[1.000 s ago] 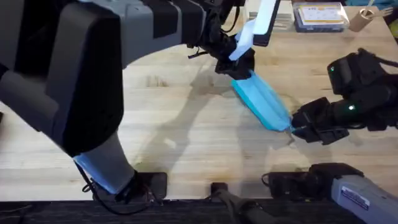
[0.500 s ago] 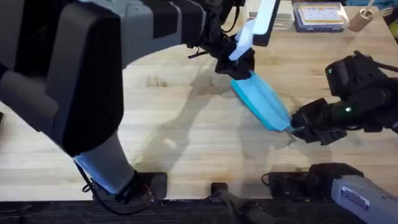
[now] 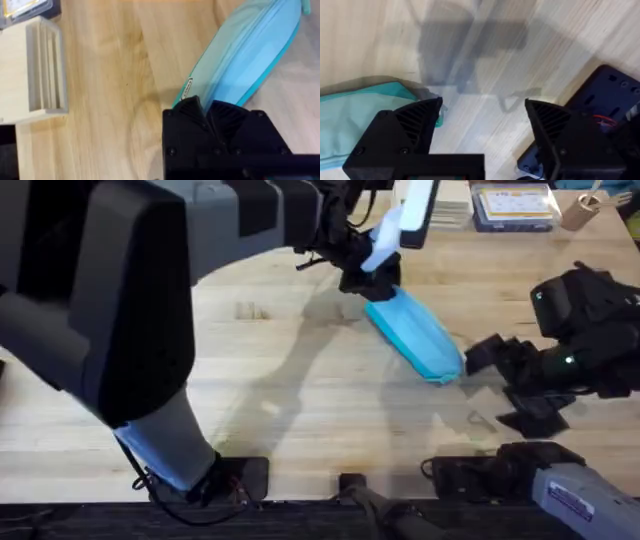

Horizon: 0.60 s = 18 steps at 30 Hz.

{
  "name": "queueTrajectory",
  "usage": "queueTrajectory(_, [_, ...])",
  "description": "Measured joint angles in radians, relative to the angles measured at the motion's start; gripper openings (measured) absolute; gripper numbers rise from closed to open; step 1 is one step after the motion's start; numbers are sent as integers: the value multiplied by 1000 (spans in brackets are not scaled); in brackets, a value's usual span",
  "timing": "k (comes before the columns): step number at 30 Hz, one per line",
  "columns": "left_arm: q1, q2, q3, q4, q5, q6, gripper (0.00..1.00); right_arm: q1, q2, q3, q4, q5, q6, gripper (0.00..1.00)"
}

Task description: Unzip the bag, pick up the pens from the table one at a time and place them inside, then zip the bag closed.

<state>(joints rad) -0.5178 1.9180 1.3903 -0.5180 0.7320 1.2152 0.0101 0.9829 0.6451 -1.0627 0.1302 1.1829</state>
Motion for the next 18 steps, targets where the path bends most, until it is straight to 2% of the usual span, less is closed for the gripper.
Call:
queueTrajectory(1, [9, 0, 0, 2, -4, 0, 43, 0, -3, 1, -2, 7, -7, 970])
queueTrajectory(2, [16, 0, 0, 3, -7, 0, 43, 0, -8, 4, -5, 11, -10, 992])
queueTrajectory(10, [28, 0, 0, 6, -22, 0, 43, 0, -36, 68, -32, 32, -49, 996])
queueTrajectory(18, [27, 0, 0, 7, -22, 0, 43, 0, -69, 167, -60, 39, -149, 996])
